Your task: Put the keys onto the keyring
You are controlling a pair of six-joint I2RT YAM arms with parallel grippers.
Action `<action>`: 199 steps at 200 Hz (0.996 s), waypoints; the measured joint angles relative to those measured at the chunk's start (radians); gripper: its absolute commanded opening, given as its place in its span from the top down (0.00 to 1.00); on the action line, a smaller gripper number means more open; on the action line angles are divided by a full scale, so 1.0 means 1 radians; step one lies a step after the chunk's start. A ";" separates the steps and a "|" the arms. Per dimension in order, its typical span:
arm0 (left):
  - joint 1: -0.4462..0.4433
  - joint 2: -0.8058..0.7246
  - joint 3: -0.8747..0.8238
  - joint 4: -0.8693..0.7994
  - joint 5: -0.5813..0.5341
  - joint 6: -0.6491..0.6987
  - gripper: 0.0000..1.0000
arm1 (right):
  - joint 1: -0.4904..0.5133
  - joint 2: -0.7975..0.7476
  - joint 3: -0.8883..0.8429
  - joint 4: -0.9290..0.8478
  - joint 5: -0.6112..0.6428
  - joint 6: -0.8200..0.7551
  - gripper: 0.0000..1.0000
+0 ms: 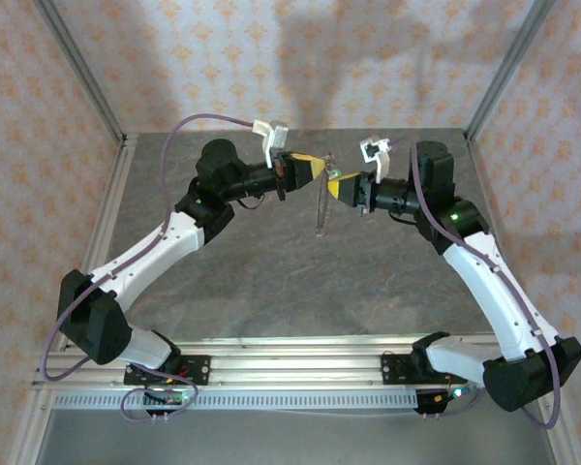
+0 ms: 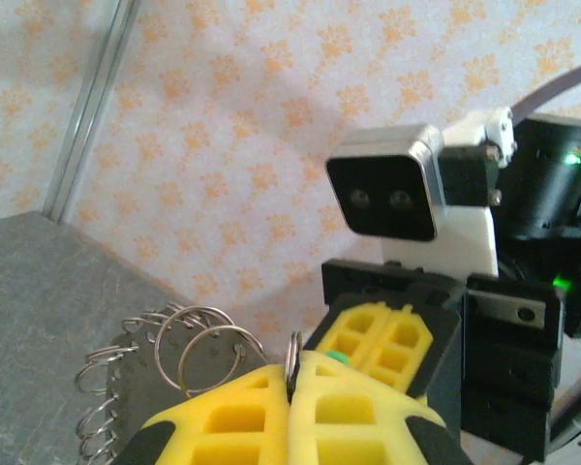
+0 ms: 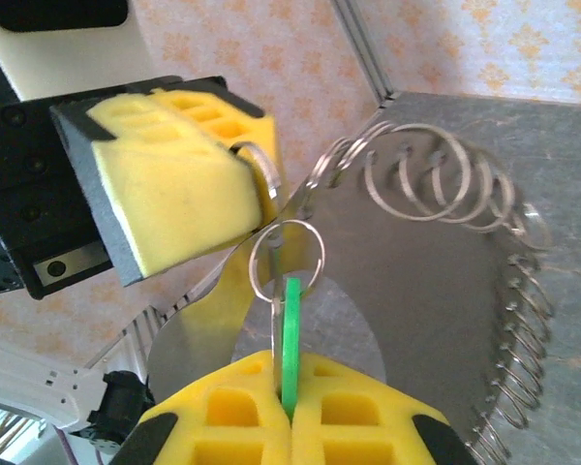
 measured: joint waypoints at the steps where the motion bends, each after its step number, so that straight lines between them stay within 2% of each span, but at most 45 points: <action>1: 0.000 0.000 0.000 0.001 0.000 -0.001 1.00 | 0.003 0.000 -0.001 0.003 0.001 0.002 1.00; 52: 0.003 0.000 0.000 0.016 -0.011 -0.011 1.00 | 0.076 0.026 -0.011 0.062 0.037 0.037 1.00; 105: 0.002 0.000 0.000 0.015 -0.033 -0.012 1.00 | 0.084 0.032 -0.035 0.096 0.083 0.045 1.00; 122: 0.000 0.002 0.000 0.015 -0.042 -0.016 1.00 | 0.084 0.026 -0.043 0.101 0.111 0.050 0.76; 135: 0.000 0.004 0.000 0.031 -0.064 -0.026 1.00 | 0.083 0.010 -0.055 0.084 0.126 0.049 0.65; 158: 0.002 0.004 0.000 0.065 -0.093 -0.049 1.00 | 0.057 -0.047 -0.084 0.050 0.142 0.052 0.63; 199: 0.002 0.014 0.000 0.128 -0.112 -0.095 1.00 | -0.059 -0.212 -0.109 0.037 0.177 0.080 0.63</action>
